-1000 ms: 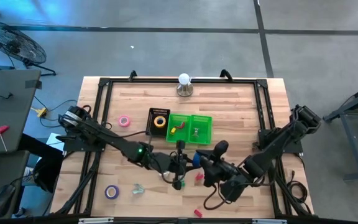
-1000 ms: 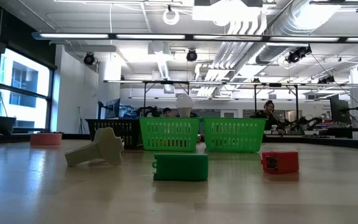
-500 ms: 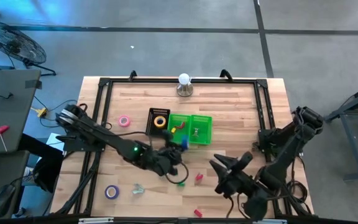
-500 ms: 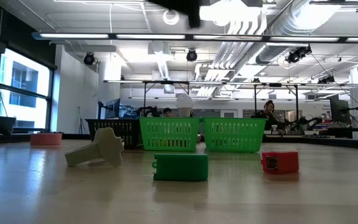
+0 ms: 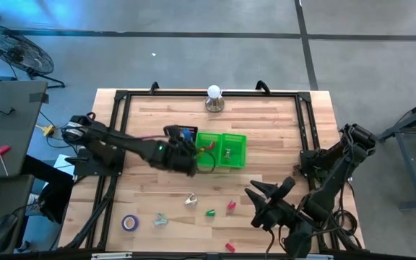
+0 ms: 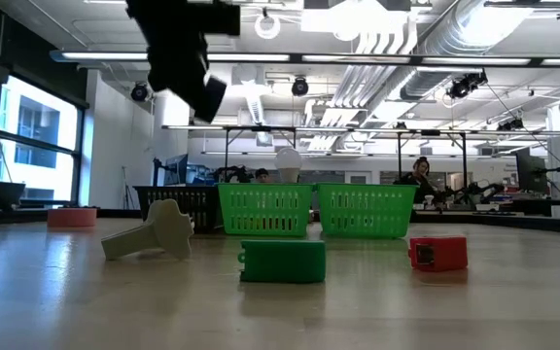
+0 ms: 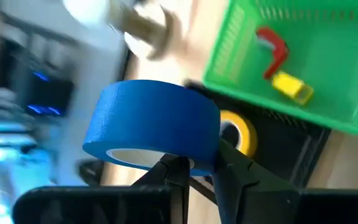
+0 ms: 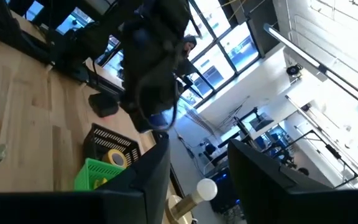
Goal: Pick and place Stapler, Stapler remover, tape
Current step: Put the right blue tape into the black bin
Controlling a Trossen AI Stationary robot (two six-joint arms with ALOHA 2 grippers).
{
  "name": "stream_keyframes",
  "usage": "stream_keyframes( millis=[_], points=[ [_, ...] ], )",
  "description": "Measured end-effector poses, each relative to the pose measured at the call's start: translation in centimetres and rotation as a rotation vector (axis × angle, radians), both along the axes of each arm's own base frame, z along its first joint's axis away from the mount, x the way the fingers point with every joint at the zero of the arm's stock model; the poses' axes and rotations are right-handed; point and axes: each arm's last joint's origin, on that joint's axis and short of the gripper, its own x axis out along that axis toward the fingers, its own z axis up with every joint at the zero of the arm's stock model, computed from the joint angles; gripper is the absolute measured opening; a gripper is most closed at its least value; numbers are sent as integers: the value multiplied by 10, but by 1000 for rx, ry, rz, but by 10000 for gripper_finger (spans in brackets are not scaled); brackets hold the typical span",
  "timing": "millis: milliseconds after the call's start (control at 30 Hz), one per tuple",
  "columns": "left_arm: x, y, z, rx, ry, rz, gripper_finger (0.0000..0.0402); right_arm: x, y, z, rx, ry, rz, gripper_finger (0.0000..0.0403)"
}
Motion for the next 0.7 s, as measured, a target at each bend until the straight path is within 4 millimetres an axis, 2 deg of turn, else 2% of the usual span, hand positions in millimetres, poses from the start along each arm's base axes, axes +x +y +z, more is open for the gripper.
stream_keyframes(
  millis=[167, 400, 567, 700],
  points=[
    [3, 26, -13, -176, 52, 18, 37, 0, -1, -1, 21, -15, 0, 153],
    [3, 43, -28, -281, 62, 16, 38, 0, -1, -2, 22, -9, 8, 153],
    [-3, 53, -39, -292, 74, 90, 80, 0, 0, -2, 41, -7, 24, 153],
    [-5, 55, -44, -302, 72, 115, 95, -1, -1, -4, 41, -6, 24, 153]
  ],
)
